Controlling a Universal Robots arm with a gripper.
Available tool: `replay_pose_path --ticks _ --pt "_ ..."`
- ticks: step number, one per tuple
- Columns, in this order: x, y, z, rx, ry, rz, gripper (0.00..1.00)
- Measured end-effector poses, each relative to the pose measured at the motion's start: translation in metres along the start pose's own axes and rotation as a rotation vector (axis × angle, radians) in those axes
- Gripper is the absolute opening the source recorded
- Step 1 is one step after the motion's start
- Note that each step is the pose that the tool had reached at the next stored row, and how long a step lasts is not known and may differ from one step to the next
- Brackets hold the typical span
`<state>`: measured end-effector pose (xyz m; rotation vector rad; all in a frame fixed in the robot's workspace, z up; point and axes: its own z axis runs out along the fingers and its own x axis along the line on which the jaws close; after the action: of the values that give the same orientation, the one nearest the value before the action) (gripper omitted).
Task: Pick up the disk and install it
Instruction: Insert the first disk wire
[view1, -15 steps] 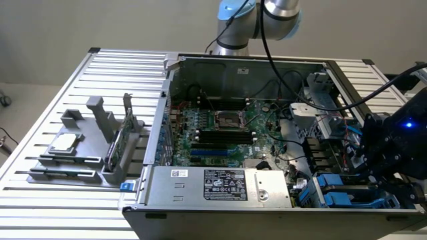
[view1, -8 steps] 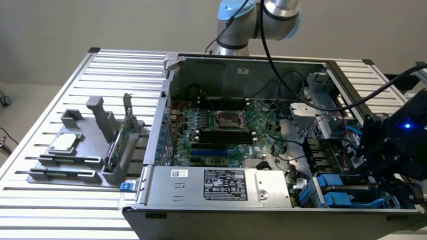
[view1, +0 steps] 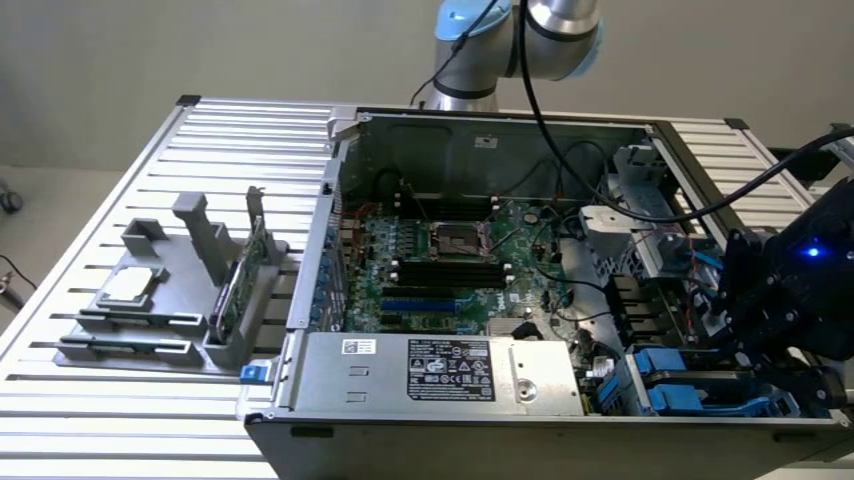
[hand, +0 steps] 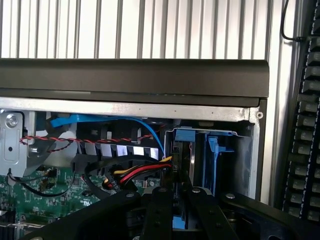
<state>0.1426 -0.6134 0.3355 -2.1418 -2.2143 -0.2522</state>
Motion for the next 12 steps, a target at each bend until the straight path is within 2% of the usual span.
replay_pose_path --ticks 12 --pt "0.0 0.0011 0.0001 -0.0004 -0.001 0.003 0.17"
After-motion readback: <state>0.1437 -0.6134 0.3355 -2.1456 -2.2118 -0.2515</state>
